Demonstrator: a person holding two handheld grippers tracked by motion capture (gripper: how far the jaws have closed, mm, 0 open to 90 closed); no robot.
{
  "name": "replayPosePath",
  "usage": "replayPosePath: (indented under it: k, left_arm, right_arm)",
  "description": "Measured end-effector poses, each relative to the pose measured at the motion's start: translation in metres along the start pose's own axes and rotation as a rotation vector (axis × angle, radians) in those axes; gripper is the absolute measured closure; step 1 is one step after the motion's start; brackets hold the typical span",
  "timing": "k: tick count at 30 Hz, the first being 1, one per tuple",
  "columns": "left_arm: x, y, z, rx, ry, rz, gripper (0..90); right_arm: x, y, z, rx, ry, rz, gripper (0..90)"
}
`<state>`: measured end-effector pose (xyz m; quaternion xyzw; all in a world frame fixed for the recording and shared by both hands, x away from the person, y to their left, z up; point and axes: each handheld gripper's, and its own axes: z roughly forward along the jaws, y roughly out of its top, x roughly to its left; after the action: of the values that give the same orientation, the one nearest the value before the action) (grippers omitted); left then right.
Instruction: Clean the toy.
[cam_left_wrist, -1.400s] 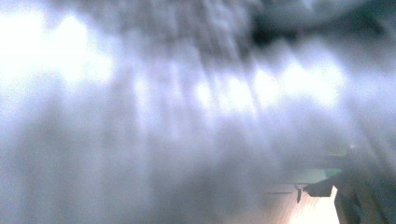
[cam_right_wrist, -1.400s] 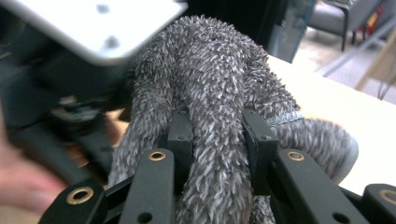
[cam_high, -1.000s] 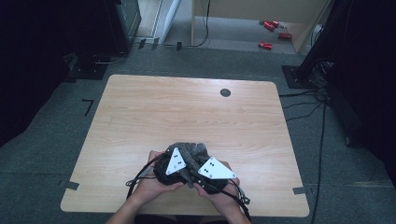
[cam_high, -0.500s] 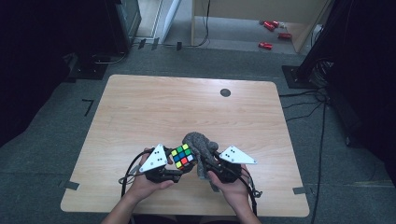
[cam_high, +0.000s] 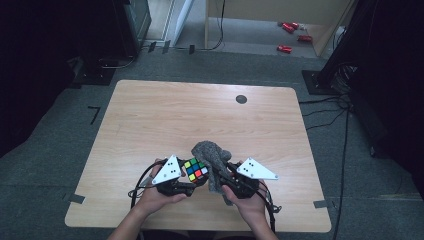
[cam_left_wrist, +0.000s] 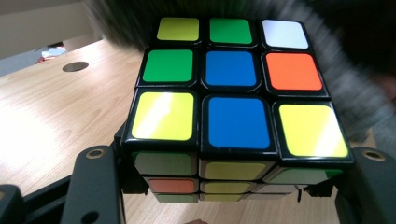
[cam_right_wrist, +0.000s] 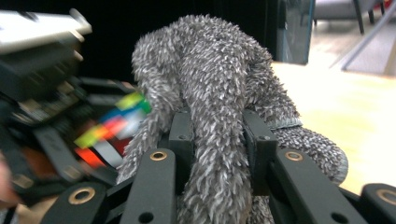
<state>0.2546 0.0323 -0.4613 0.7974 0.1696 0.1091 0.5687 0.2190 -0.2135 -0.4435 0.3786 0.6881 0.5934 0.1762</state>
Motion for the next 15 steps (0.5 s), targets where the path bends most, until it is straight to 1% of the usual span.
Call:
replayPosePath:
  k: [1,3,4,5,6,7,8,9,10,12,13,14,15]
  left_arm:
    - [0.002,0.0,-0.001,-0.005,0.0,-0.013,34.8]
    - [0.004,0.0,-0.001,-0.005,0.008,-0.031,34.8]
    - [0.005,-0.001,0.0,0.005,0.017,-0.032,34.8]
    - [0.005,-0.002,0.002,0.029,0.036,-0.022,34.8]
    - [0.004,-0.003,0.004,0.048,0.044,-0.013,34.8]
    - [0.003,-0.004,0.006,0.067,0.046,-0.005,34.8]
    - [0.003,-0.005,0.006,0.069,0.037,-0.001,34.8]
    - [0.002,-0.005,0.006,0.06,0.026,0.002,34.8]
    - [0.002,-0.005,0.006,0.06,0.026,0.002,34.8]
    - [0.001,-0.002,0.003,0.042,0.019,0.003,34.8]
    - [0.002,-0.001,0.001,0.026,0.017,-0.001,34.8]
    - [0.002,0.0,0.0,0.018,0.021,-0.007,34.8]
    - [0.006,0.002,-0.003,0.019,0.05,-0.033,34.7]
  right_arm:
    - [-0.006,-0.006,0.004,0.034,-0.01,0.026,70.6]
    - [-0.008,-0.006,0.004,0.04,-0.008,0.032,70.5]
    - [-0.007,-0.006,0.003,0.042,-0.006,0.03,70.6]
    - [-0.003,0.0,0.0,0.02,0.007,-0.001,70.6]
    - [-0.003,0.0,0.0,0.02,0.007,-0.001,70.6]
    - [0.0,0.002,-0.001,0.011,0.016,-0.012,70.6]
    - [0.003,0.004,-0.002,0.003,0.023,-0.029,70.6]
    - [0.006,0.006,-0.002,0.006,0.012,-0.06,70.6]
    - [0.006,0.006,-0.002,0.006,0.012,-0.06,70.6]
    - [0.001,0.002,0.0,0.017,0.014,-0.033,70.6]
    - [-0.002,-0.001,0.002,0.026,0.008,-0.025,70.7]
    - [-0.005,-0.005,0.004,0.047,-0.004,-0.017,70.7]
    - [-0.009,-0.009,0.005,0.058,-0.008,-0.008,70.7]
